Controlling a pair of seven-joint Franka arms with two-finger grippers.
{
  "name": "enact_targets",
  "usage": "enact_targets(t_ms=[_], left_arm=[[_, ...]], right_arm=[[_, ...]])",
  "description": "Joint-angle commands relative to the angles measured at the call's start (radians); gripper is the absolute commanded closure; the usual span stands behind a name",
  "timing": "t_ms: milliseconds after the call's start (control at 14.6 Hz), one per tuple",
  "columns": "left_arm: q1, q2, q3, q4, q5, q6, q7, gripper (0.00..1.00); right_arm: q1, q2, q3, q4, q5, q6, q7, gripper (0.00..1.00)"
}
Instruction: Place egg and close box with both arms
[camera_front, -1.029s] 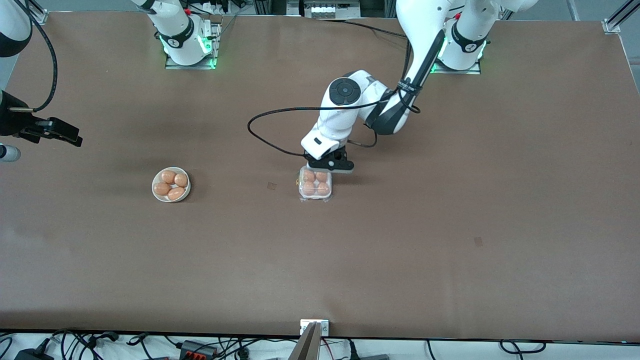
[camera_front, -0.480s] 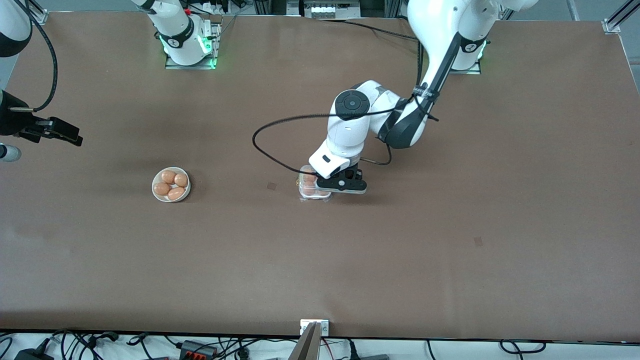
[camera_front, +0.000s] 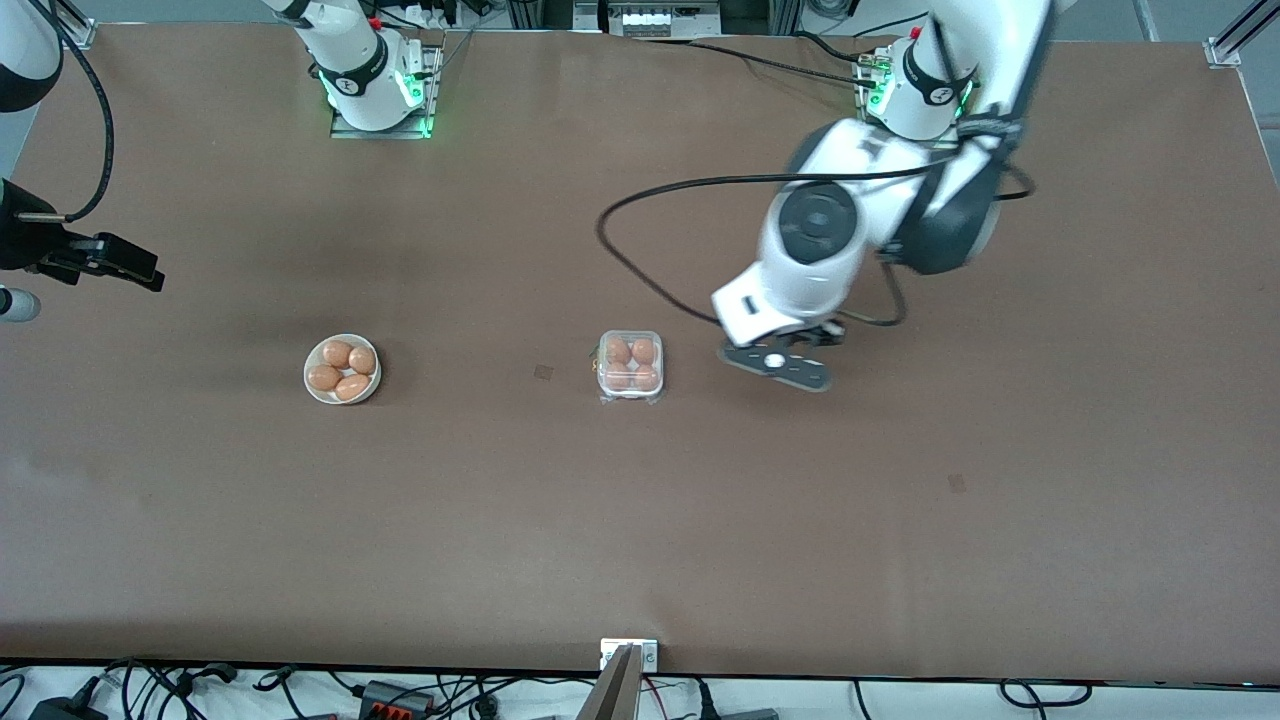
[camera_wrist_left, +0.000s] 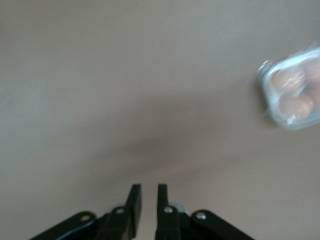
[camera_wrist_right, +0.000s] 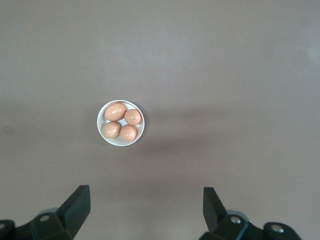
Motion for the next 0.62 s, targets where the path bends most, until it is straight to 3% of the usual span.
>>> enact_targets(t_ms=[0, 275, 412, 549], left_arm=[[0.091, -0.092, -0.011, 0.016, 0.021, -0.218, 0.067, 0.0], [0.223, -0.124, -0.011, 0.152, 0.001, -0.257, 0.072, 0.0], [0.344, -0.092, -0.019, 0.239, -0.005, -0.239, 0.056, 0.0], [0.381, -0.08, -0.02, 0.288, -0.017, -0.233, 0.064, 0.0]], right_arm=[[-0.015, -0.007, 0.016, 0.002, 0.017, -0.01, -0.012, 0.0], [-0.036, -0.007, 0.061, 0.002, 0.016, -0.008, -0.006, 0.0], [-0.053, -0.009, 0.079, 0.002, 0.017, -0.007, -0.011, 0.0], [-0.081, -0.009, 0.113, 0.002, 0.016, -0.007, -0.012, 0.0]])
